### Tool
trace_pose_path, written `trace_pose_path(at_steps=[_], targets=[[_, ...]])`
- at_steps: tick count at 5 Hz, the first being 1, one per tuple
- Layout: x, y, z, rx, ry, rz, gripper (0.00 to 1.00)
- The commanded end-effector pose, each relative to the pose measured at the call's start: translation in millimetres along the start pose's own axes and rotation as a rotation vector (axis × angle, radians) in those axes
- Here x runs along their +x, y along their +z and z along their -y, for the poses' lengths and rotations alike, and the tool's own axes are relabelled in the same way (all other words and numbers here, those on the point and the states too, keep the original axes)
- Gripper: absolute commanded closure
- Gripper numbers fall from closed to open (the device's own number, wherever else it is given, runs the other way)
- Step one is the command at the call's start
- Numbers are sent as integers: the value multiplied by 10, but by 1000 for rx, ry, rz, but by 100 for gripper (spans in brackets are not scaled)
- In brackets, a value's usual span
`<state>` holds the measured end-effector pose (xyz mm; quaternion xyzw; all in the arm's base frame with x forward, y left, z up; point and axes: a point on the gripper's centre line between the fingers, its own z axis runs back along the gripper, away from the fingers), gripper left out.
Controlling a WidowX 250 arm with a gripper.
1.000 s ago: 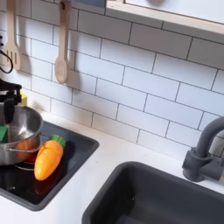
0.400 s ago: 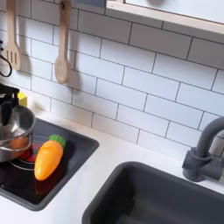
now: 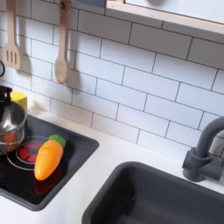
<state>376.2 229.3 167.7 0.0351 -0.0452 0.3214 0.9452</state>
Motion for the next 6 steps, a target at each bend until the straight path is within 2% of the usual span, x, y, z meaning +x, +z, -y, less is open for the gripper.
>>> trace_pose_path(at_steps=[1,2,3,6], targets=[[112,-30,-67,17,47,-11,0],[144,-21,-65,21,54,-9,0],[201,-25,-130,25,85,-8,0],[251,-37,-113,27,101,-8,0]])
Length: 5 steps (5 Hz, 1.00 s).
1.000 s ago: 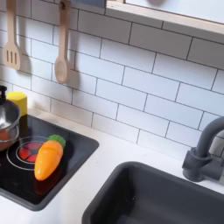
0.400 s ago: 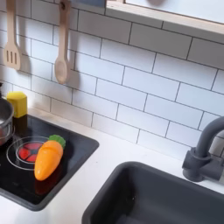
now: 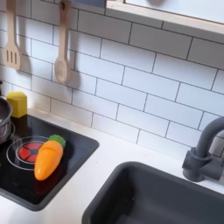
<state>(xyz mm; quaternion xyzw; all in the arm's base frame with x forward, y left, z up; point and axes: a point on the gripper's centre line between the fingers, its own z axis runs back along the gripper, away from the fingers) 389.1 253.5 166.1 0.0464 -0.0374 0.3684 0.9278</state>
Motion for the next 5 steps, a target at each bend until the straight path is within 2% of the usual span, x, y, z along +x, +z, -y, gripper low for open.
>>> trace_pose_path(at_steps=[1,2,3,4,5], targets=[[-53,96,16,-17,-19,19,0],[-190,-36,9,-32,-47,-37,0],[-312,132,3,-64,-72,-28,0],[-313,264,-39,-91,-59,-9,0],[-340,213,-17,-97,-72,-25,0]])
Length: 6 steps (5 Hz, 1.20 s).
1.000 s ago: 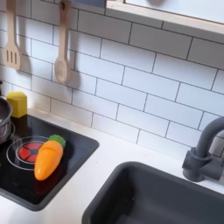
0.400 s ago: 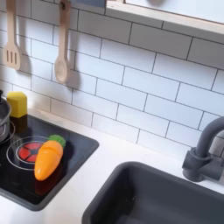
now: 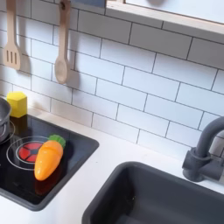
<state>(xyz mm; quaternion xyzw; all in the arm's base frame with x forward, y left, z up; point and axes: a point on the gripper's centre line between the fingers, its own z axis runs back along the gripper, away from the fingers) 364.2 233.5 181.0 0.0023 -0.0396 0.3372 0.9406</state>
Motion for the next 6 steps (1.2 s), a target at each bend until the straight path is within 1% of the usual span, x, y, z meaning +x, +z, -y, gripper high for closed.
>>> trace_pose_path(at_steps=[1,2,3,4,5,6], targets=[[-111,137,36,-21,-20,17,0],[-145,172,50,-33,-27,19,0],[-191,177,55,-46,-37,8,0],[-274,240,67,-60,-56,10,0],[-386,241,86,-73,-95,-9,0],[-523,276,110,-98,-149,-15,0]])
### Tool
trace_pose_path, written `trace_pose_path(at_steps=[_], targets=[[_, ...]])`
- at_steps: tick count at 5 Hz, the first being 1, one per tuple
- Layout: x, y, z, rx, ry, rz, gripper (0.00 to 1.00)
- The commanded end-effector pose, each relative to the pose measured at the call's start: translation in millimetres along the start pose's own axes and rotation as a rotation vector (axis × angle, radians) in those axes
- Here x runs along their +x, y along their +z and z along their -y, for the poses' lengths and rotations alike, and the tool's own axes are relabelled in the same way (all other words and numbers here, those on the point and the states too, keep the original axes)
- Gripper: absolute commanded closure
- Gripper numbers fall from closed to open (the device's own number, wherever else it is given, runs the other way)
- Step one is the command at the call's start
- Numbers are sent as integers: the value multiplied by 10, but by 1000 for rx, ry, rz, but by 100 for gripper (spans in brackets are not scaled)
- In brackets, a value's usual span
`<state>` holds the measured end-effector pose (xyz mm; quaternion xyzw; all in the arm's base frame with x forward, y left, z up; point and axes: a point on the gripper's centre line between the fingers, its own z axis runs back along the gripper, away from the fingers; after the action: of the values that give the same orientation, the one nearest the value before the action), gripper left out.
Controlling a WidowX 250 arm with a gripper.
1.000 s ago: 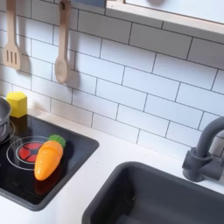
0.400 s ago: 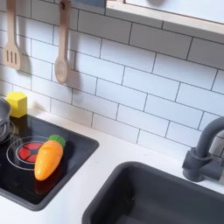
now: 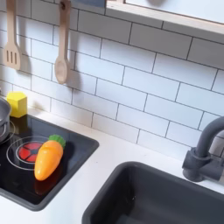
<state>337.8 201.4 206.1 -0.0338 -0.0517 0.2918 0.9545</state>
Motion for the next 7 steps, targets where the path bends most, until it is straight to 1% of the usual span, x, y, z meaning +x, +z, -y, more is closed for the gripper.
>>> trace_pose_path(at_steps=[1,2,3,4,5,6,7], targets=[[-319,30,69,-20,-129,-12,0],[-480,107,82,-38,-181,-9,0],[-614,109,137,-53,-224,-31,0],[-668,146,189,-60,-240,-23,0],[-713,119,315,-57,-281,-30,0],[-742,65,443,-71,-301,-56,0],[-777,50,539,-54,-328,-51,0]])
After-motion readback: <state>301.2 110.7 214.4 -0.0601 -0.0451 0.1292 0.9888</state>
